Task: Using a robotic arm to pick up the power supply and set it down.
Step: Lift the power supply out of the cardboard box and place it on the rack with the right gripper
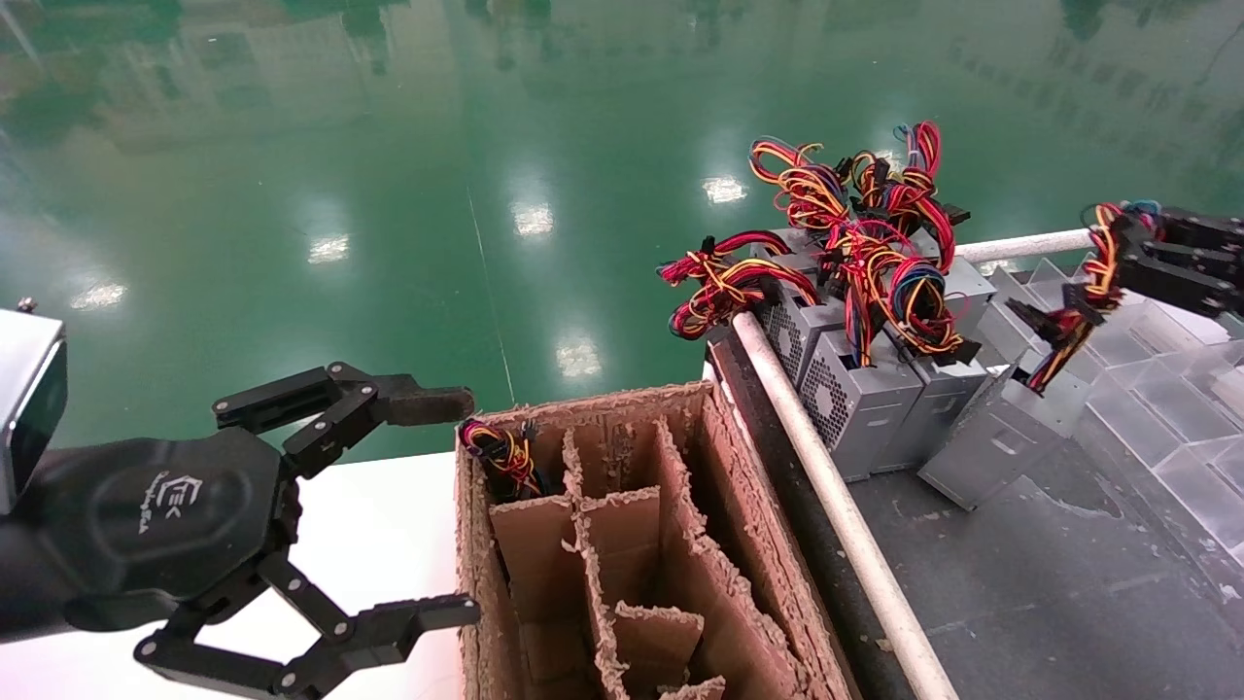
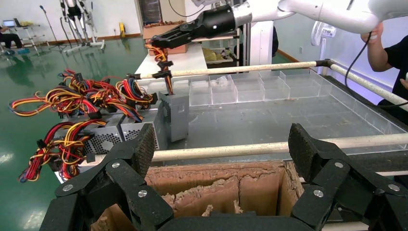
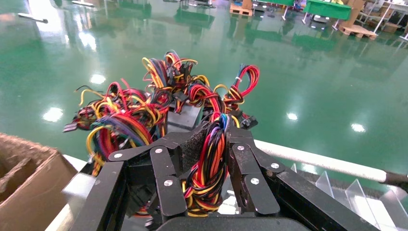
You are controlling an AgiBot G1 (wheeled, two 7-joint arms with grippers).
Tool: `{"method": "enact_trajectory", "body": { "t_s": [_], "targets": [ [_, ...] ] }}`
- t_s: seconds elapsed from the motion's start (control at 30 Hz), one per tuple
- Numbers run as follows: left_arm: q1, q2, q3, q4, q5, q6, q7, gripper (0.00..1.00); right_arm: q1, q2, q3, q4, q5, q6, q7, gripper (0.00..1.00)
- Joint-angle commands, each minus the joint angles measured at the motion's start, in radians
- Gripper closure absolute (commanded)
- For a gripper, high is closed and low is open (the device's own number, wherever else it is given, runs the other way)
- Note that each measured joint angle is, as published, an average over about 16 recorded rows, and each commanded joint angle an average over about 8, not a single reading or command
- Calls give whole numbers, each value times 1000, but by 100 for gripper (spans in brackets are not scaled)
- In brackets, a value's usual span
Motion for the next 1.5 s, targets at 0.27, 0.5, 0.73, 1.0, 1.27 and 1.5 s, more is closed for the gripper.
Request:
{"method": "enact_trajectory", "body": {
  "t_s": [0.27,0.5,0.73,1.0,1.27,1.5],
  "targets": [
    [0,0,0,0,0,0,0,0,151,-95,-67,-103,-86,-38,-23,100],
    [0,0,0,0,0,0,0,0,246,-154,-98,-187,-122,-86,-61,100],
    [0,0,0,0,0,0,0,0,308,-205,-118,-271,-145,-121,-103,100],
    [0,0,0,0,0,0,0,0,348,-238,-128,-347,-155,-149,-145,44],
    [0,0,0,0,0,0,0,0,363,-242,-132,-369,-160,-158,-154,0],
    [0,0,0,0,0,0,0,0,367,-240,-143,-367,-172,-174,-145,0]
  ]
}}
